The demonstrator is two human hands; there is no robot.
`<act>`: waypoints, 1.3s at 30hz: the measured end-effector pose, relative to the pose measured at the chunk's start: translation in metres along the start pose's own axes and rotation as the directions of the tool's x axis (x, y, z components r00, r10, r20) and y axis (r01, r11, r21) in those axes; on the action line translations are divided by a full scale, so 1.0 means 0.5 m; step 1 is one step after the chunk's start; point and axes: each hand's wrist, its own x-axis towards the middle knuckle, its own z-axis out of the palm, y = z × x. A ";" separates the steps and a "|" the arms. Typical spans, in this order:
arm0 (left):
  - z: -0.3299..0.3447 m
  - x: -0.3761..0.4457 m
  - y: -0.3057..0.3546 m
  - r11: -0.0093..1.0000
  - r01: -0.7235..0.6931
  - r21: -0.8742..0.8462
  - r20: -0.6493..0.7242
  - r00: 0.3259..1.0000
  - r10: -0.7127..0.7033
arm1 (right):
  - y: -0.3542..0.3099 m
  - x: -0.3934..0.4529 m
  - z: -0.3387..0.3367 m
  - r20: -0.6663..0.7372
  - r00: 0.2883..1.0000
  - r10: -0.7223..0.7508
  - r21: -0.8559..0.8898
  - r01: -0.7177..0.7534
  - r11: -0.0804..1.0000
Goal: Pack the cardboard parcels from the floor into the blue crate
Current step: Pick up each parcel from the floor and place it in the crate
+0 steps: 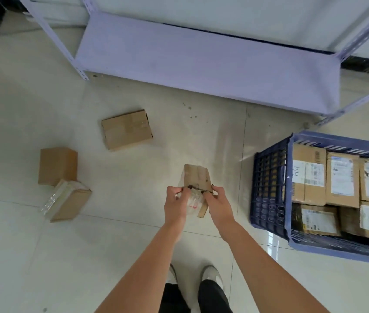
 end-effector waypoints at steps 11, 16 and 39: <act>0.099 -0.077 0.040 0.986 -0.161 0.036 -0.029 0.986 0.162 | -0.029 -0.035 -0.102 -0.059 0.990 -0.124 0.006 0.125 0.992; 0.173 -0.128 0.018 0.980 -0.193 -0.047 -0.015 0.981 0.193 | -0.004 -0.039 -0.189 0.001 0.998 -0.062 0.106 0.061 0.992; 0.493 -0.248 -0.033 0.578 -0.628 0.521 0.248 0.760 0.601 | 0.095 -0.026 -0.557 -0.046 0.997 0.062 0.362 -0.041 0.931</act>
